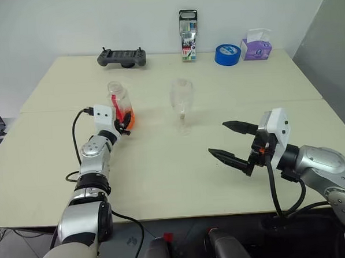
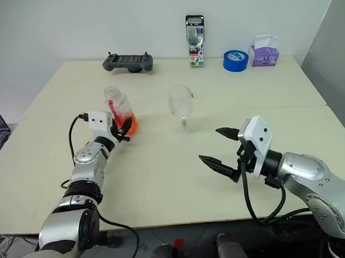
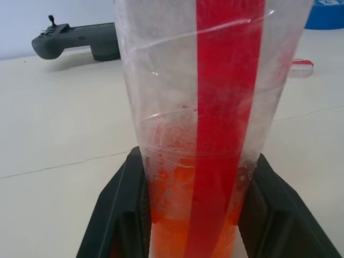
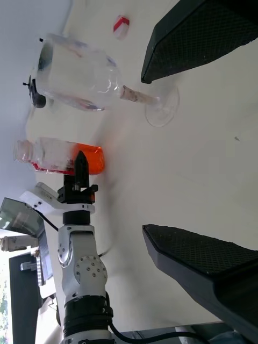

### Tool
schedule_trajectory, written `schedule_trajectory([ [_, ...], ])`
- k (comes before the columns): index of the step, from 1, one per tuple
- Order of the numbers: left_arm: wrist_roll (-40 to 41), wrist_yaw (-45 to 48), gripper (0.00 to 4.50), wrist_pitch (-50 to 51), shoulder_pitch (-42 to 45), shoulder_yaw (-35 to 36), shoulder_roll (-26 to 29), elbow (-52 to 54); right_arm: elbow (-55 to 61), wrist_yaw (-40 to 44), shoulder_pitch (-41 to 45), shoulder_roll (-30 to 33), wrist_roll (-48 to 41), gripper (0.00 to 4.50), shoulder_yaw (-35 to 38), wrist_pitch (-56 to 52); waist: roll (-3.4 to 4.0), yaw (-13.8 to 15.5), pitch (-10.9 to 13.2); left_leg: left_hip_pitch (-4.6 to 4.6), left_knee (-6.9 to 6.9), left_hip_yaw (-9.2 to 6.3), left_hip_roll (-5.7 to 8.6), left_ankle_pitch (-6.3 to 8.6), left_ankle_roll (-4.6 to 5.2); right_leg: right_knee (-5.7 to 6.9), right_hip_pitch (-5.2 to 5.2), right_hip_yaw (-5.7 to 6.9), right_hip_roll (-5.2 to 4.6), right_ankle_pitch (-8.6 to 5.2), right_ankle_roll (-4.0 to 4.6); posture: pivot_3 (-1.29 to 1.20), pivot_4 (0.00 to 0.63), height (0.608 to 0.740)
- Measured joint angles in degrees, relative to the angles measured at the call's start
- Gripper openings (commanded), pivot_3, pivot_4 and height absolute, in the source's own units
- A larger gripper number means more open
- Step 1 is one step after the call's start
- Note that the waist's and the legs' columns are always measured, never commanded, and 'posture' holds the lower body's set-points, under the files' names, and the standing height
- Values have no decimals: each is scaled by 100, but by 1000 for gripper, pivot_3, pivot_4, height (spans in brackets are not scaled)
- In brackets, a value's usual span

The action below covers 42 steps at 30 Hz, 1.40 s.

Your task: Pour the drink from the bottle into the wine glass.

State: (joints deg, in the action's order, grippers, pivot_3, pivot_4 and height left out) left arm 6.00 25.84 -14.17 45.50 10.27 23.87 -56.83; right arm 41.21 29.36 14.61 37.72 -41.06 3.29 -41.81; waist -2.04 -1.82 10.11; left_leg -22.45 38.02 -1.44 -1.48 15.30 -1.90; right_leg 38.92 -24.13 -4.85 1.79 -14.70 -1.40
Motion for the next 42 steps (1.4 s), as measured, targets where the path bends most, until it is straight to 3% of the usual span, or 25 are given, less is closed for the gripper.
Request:
schedule_trajectory([
  [8, -503, 457, 1672, -125, 1032, -595, 198, -3, -696, -615, 807, -542, 783, 4500, -71, 260, -6, 7, 3, -17, 8, -5, 6, 0, 0, -1, -10, 11, 1, 4, 4, 0, 150, 740],
  [16, -1384, 515, 1672, -625, 1961, -1376, 402, -198, -1220, -692, 1066, -1114, 1093, 4500, -217, 642, -5, -3, 3, -21, -3, -6, 12, 0, 1, 1, -19, 18, 5, 17, 27, 0, 150, 740],
  [31, -2779, 302, 1672, -1903, 2582, -2372, 865, -800, -996, 74, -57, -1186, 1555, 4500, -363, 2072, -5, 1, 4, -38, 5, -47, 11, 0, 1, 8, -23, 66, 6, 13, 21, 0, 150, 740],
  [42, -3513, -148, 1672, -2168, 2914, -2841, 1084, -1100, -1024, 188, -39, -1332, 1918, 4500, -536, 2518, -5, 4, 4, -40, 6, -56, 11, -1, 0, 8, -23, 74, 6, 18, 30, 0, 150, 740],
])
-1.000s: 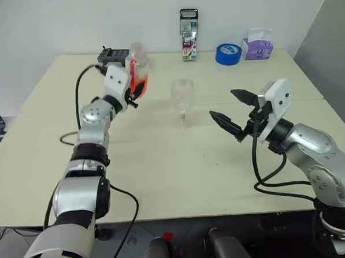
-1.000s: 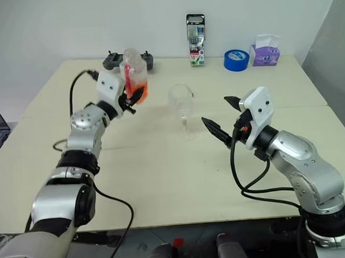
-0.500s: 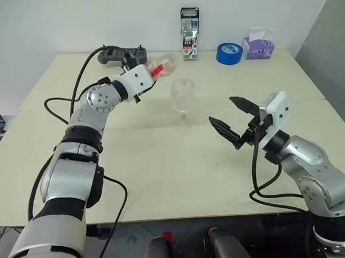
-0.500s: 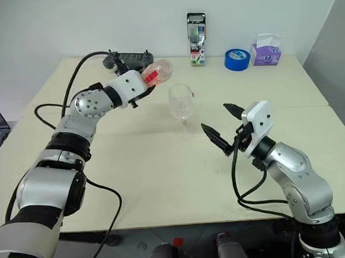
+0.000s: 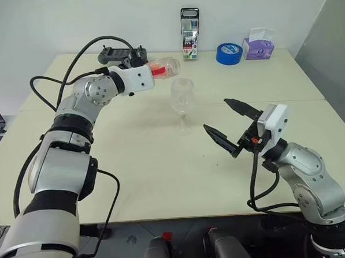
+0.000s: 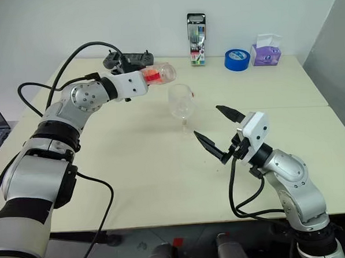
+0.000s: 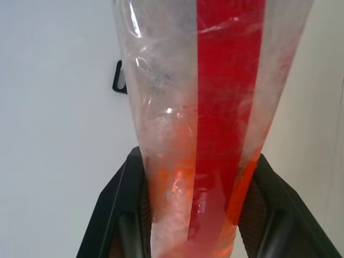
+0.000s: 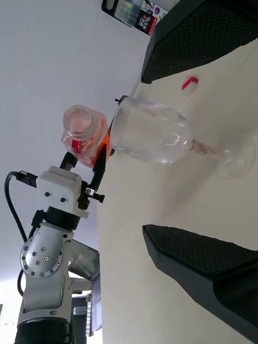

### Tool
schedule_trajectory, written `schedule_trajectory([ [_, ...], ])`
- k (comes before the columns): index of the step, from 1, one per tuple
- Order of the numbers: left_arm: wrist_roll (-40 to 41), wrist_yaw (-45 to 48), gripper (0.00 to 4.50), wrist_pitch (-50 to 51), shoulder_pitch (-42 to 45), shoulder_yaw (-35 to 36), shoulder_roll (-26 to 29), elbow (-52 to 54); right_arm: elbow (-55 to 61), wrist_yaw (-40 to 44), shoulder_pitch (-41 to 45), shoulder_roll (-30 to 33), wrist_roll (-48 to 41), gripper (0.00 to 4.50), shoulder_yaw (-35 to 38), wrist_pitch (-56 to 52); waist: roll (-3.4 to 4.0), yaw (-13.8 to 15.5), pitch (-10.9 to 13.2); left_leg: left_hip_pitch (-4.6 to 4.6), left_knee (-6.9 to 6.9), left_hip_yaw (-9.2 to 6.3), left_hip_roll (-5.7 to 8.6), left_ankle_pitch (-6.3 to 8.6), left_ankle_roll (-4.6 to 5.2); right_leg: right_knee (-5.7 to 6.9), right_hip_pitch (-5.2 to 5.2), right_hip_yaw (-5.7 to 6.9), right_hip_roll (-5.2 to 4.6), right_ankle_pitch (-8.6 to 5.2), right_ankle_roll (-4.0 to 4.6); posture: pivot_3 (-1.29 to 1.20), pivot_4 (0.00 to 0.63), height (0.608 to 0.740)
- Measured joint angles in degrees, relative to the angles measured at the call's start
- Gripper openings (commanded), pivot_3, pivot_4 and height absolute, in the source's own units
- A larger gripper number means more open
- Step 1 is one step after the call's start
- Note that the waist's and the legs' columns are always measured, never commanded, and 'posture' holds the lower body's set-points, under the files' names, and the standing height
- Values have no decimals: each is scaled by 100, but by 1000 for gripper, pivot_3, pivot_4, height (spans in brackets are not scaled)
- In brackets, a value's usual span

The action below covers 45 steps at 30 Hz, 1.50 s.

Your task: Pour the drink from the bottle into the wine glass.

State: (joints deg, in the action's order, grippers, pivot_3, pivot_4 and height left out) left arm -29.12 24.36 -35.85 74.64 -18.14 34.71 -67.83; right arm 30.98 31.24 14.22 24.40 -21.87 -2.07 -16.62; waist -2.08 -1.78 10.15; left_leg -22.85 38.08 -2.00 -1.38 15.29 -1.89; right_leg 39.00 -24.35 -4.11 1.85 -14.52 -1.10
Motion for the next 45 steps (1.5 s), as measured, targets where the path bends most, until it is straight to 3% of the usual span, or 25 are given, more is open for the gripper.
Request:
schedule_trajectory([
  [19, -941, -632, 1672, -231, 460, -640, 205, -222, -104, -35, 48, -111, 49, 4500, -32, -18, 0, -1, 0, 2, 2, -2, 1, 0, 0, 6, 1, 2, -1, 1, 2, 0, 150, 740],
  [45, -1595, -1385, 1672, -359, 893, -1149, 235, -479, -134, -198, 49, -193, 52, 4500, -28, -36, 0, 0, 0, 1, 5, -2, 2, 0, -1, 8, 1, 2, -2, 2, 4, 0, 150, 740],
])
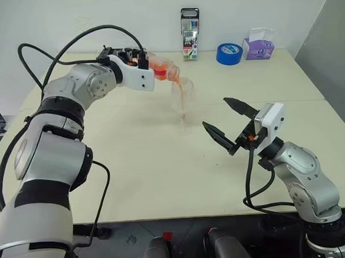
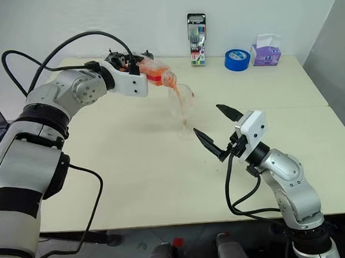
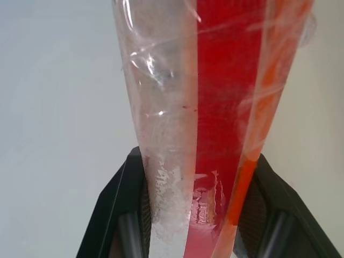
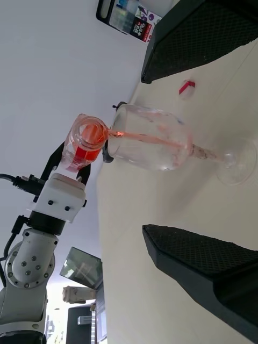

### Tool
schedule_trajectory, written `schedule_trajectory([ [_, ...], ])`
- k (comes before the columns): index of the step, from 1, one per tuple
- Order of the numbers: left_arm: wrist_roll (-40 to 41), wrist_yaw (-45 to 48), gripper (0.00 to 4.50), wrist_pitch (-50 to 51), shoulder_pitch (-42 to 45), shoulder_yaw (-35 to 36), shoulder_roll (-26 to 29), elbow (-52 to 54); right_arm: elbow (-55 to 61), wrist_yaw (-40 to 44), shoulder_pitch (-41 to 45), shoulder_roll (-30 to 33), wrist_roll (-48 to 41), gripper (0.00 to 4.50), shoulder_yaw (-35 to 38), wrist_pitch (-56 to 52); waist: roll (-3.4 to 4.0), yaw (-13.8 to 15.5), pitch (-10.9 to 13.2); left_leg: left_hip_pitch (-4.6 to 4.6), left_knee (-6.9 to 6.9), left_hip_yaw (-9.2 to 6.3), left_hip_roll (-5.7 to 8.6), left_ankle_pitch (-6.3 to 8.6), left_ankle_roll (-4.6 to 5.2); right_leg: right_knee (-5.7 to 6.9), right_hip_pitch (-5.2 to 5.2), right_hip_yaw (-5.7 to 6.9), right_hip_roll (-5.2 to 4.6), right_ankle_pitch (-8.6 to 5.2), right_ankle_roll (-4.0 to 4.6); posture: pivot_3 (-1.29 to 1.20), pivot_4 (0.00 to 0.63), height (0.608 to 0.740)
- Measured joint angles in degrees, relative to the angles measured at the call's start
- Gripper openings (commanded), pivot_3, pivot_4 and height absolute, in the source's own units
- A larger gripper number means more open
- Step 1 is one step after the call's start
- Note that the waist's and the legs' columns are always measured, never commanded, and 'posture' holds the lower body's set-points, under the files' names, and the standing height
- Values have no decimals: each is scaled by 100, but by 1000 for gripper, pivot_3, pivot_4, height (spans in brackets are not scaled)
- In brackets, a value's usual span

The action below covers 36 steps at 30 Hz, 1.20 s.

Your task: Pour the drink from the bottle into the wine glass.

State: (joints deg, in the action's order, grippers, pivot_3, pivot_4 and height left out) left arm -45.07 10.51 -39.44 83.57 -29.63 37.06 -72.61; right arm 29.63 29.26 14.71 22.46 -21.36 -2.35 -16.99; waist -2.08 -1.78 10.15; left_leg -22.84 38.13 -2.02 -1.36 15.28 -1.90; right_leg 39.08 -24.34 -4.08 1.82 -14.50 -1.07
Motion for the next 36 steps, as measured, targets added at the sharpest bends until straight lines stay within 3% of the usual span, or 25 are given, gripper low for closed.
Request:
schedule_trajectory([
  [36, -215, -213, 1672, -92, 230, -218, 40, -116, 1, -60, -58, 37, 0, 4500, 12, -4, 0, 0, 0, 1, 8, 0, 0, 0, 0, 7, 1, 0, 0, 3, 4, 0, 150, 740],
])
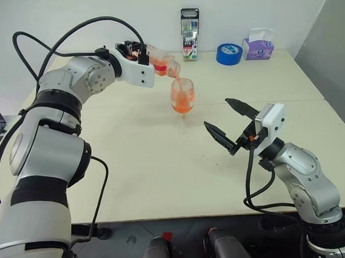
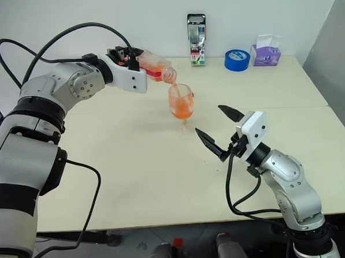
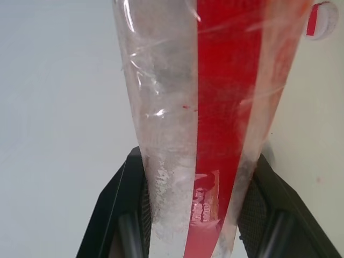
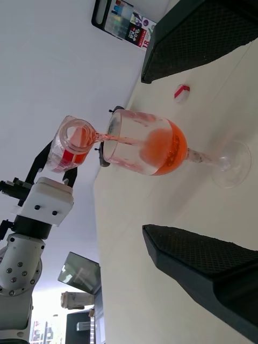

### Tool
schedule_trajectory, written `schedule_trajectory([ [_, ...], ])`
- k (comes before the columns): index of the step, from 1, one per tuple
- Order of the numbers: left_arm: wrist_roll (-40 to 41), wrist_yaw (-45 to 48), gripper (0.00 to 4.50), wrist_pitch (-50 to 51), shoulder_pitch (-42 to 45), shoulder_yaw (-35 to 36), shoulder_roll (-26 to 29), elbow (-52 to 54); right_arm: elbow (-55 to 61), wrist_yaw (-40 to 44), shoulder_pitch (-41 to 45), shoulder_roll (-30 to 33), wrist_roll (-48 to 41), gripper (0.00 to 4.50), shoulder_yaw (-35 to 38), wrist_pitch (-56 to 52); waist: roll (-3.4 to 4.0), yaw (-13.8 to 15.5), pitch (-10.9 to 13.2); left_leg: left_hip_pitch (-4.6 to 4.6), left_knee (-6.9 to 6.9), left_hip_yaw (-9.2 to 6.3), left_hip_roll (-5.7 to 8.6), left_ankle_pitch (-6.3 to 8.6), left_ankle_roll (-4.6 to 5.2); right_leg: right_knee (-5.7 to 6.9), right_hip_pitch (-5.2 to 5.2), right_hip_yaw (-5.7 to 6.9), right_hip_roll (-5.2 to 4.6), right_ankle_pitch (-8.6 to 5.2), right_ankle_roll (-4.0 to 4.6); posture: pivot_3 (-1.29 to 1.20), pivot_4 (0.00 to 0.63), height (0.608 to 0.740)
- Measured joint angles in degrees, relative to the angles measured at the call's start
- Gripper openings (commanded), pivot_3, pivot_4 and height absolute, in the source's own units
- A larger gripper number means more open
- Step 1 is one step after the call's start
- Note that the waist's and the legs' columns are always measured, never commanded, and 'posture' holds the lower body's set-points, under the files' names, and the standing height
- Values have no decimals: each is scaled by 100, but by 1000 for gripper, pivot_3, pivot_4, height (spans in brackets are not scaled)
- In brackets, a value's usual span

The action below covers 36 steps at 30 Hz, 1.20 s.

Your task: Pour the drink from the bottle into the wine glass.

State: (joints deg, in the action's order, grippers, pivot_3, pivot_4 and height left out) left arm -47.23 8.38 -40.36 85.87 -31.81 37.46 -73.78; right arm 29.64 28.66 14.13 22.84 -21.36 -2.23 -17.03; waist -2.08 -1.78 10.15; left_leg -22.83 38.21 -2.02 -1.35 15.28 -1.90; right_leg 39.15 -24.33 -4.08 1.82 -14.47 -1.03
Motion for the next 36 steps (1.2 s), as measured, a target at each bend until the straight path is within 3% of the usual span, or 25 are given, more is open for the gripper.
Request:
schedule_trajectory([
  [29, -1, 19, 1672, -10, 37, 5, -1, -2, 0, -11, -5, 40, 5, 4500, 44, -12, 0, -1, 0, 0, 17, 0, 1, 0, 0, 19, 1, 0, 0, 1, 1, 0, 150, 740],
  [36, 910, 850, 1672, 22, 3, 655, -169, -27, 2, -22, -25, 56, 11, 4500, 45, -39, 0, 1, 0, -1, 25, -1, 2, 0, 0, 26, 1, 1, 0, 1, 1, 0, 150, 740],
])
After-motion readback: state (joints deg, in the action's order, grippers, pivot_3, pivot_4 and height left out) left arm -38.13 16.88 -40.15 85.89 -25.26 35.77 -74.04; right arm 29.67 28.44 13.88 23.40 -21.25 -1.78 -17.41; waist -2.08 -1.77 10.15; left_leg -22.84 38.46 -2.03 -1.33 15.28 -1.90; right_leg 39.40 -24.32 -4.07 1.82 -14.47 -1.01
